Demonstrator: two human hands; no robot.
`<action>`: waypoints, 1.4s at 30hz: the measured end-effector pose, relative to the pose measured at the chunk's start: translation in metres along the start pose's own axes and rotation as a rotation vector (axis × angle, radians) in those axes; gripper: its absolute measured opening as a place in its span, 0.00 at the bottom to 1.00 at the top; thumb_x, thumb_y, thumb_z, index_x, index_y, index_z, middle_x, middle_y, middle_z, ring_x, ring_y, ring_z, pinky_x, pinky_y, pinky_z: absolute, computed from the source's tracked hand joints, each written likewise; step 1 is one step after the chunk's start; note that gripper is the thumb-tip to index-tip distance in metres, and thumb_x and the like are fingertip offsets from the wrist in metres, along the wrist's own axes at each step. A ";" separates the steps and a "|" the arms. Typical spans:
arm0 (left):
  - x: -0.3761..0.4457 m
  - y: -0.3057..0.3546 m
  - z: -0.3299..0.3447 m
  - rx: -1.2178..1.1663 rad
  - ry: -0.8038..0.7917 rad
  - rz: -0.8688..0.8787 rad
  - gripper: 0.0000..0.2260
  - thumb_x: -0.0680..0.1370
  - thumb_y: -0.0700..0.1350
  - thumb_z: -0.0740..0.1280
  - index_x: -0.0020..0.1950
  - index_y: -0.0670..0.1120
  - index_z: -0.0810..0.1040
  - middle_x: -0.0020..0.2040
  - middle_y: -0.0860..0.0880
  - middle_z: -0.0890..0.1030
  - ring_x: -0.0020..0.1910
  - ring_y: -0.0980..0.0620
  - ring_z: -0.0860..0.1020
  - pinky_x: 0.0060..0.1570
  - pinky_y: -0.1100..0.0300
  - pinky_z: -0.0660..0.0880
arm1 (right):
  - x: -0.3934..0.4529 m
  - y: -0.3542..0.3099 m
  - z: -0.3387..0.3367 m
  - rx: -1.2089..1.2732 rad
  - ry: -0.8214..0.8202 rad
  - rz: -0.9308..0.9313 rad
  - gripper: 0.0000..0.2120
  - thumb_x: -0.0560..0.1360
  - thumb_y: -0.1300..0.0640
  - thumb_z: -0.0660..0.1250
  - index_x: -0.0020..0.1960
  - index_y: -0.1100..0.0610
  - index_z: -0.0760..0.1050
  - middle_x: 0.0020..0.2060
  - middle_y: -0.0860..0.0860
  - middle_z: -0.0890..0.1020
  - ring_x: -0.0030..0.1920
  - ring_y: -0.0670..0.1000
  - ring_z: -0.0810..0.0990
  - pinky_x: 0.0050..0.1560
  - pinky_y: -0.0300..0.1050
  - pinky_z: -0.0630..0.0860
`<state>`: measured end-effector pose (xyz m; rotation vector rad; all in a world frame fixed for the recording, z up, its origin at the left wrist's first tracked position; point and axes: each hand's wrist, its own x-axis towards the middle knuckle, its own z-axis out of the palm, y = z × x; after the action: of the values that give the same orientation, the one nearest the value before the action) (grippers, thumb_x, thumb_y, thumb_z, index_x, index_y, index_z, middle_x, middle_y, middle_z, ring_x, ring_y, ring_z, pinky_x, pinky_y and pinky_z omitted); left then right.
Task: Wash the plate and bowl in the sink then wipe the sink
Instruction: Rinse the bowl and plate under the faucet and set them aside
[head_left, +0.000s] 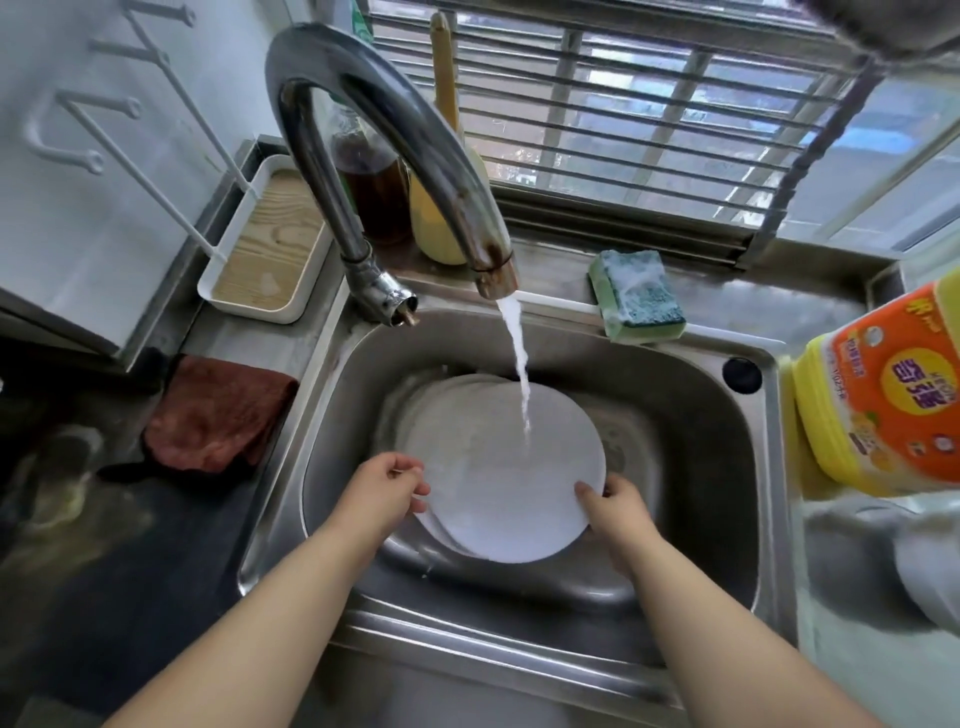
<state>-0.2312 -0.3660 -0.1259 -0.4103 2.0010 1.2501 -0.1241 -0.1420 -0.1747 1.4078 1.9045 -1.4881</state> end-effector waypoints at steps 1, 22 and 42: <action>-0.001 0.000 -0.001 -0.002 0.002 -0.001 0.05 0.81 0.37 0.59 0.48 0.43 0.73 0.39 0.44 0.78 0.33 0.50 0.75 0.33 0.62 0.71 | -0.002 0.000 -0.001 -0.005 -0.005 -0.016 0.17 0.78 0.52 0.63 0.64 0.56 0.70 0.57 0.55 0.78 0.56 0.57 0.77 0.57 0.58 0.77; -0.061 0.024 0.018 -0.332 -0.146 -0.086 0.13 0.80 0.49 0.63 0.64 0.50 0.70 0.60 0.43 0.76 0.57 0.42 0.77 0.52 0.47 0.79 | -0.091 -0.018 -0.042 0.569 -0.112 0.015 0.06 0.77 0.66 0.61 0.54 0.63 0.73 0.50 0.58 0.81 0.50 0.56 0.80 0.54 0.51 0.78; -0.057 0.050 0.063 -0.581 -0.309 -0.232 0.18 0.80 0.29 0.55 0.68 0.40 0.68 0.60 0.40 0.77 0.48 0.43 0.78 0.39 0.51 0.77 | -0.144 -0.021 -0.055 0.576 0.059 -0.107 0.15 0.74 0.61 0.68 0.60 0.54 0.72 0.53 0.52 0.80 0.53 0.54 0.80 0.49 0.49 0.81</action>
<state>-0.1968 -0.2935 -0.0692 -0.6580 1.2729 1.6188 -0.0614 -0.1632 -0.0341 1.6042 1.6730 -2.1903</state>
